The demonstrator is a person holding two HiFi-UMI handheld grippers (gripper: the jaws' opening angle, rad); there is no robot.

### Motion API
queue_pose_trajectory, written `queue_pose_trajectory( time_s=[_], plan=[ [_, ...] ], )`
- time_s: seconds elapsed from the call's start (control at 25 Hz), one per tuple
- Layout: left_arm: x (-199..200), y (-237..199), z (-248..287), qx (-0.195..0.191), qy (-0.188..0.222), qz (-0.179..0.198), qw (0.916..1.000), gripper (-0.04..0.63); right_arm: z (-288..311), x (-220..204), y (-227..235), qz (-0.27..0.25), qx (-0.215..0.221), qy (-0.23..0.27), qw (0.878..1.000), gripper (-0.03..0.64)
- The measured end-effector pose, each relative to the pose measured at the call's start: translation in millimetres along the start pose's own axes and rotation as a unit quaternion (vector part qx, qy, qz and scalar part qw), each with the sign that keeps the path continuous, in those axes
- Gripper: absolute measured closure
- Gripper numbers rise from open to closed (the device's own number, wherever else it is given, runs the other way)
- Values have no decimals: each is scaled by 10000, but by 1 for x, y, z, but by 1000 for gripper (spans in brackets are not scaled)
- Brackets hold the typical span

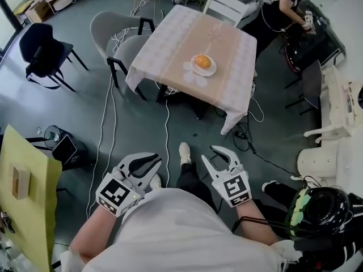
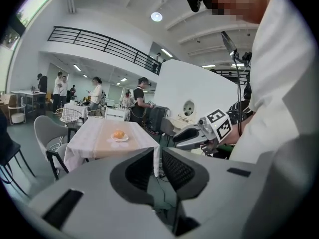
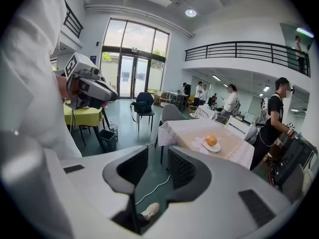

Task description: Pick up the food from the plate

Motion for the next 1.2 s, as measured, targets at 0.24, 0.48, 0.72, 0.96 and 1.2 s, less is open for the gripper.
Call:
queue_pose_trajectory(
  time_s=[0.24, 0.48, 0.72, 0.96, 1.2],
  plan=[
    [25, -34, 58, 361, -124, -108, 9992, 519, 51, 4, 103, -201, 159, 110, 9996, 471],
    [80, -59, 129, 666, -22, -3, 9978, 483, 105, 9, 229, -388, 313, -23, 9988, 436],
    [106, -76, 174, 1236, -129, -378, 9915, 477, 168, 1, 328, -465, 569, -268, 9969, 380],
    [118, -86, 187, 1830, -297, -595, 9809, 477, 236, -1, 390, -596, 663, -499, 9948, 310],
    [121, -93, 186, 2208, -402, -776, 9714, 477, 290, -7, 419, -554, 775, -758, 9926, 276]
  ],
)
Point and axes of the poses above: the fingertips, and each gripper's own axes: z forward along the fingers, y to its right, x out of its top, the point moved 10 cm from there along -z, backward along the fingers, and after that the axes turned 9 degrees about x, right-handed, at the moved point
